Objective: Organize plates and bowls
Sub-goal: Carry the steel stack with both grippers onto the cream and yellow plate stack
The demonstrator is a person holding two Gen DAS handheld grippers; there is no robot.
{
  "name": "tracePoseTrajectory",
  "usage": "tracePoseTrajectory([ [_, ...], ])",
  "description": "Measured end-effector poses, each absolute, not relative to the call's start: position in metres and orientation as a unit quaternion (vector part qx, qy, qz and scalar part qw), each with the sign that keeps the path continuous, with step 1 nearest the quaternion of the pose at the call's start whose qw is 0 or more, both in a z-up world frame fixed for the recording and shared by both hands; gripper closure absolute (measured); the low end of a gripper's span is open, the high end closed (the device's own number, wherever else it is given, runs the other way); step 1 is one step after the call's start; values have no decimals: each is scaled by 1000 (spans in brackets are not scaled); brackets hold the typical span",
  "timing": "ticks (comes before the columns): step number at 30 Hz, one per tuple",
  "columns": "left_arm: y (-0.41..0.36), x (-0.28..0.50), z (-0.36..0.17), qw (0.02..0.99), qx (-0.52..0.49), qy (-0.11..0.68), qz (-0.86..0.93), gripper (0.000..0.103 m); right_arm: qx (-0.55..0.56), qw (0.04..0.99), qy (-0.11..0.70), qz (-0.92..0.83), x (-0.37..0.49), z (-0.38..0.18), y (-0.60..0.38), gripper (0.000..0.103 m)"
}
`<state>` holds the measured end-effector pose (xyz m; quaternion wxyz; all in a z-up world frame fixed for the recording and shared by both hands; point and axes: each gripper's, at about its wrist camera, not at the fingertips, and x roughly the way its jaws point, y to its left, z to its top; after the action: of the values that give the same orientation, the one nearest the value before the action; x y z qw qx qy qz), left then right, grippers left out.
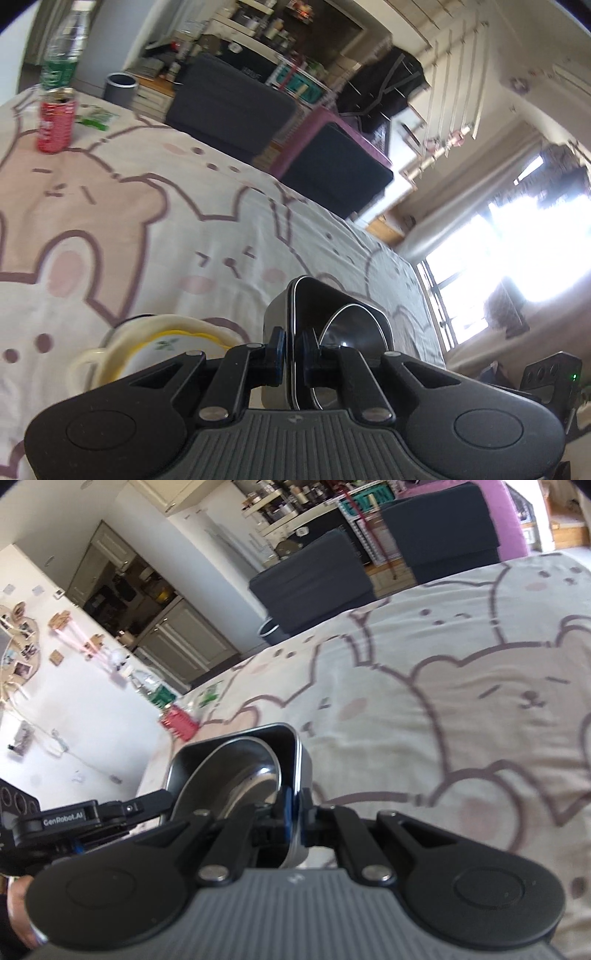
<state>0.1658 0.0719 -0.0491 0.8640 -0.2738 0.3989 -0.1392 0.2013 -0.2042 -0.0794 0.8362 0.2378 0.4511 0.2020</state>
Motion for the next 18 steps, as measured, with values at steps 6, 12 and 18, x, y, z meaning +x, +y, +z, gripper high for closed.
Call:
tracePoseTrajectory([
  [6, 103, 153, -50, 866, -284, 397, -110, 93, 232, 826, 460, 230, 205, -82, -171, 98],
  [12, 122, 144, -57, 863, -285, 407, -90, 93, 211, 817, 478, 243, 207, -88, -143, 97],
  [18, 130, 141, -62, 861, -285, 413, -84, 93, 194, 814, 489, 247, 204, -90, -128, 96],
])
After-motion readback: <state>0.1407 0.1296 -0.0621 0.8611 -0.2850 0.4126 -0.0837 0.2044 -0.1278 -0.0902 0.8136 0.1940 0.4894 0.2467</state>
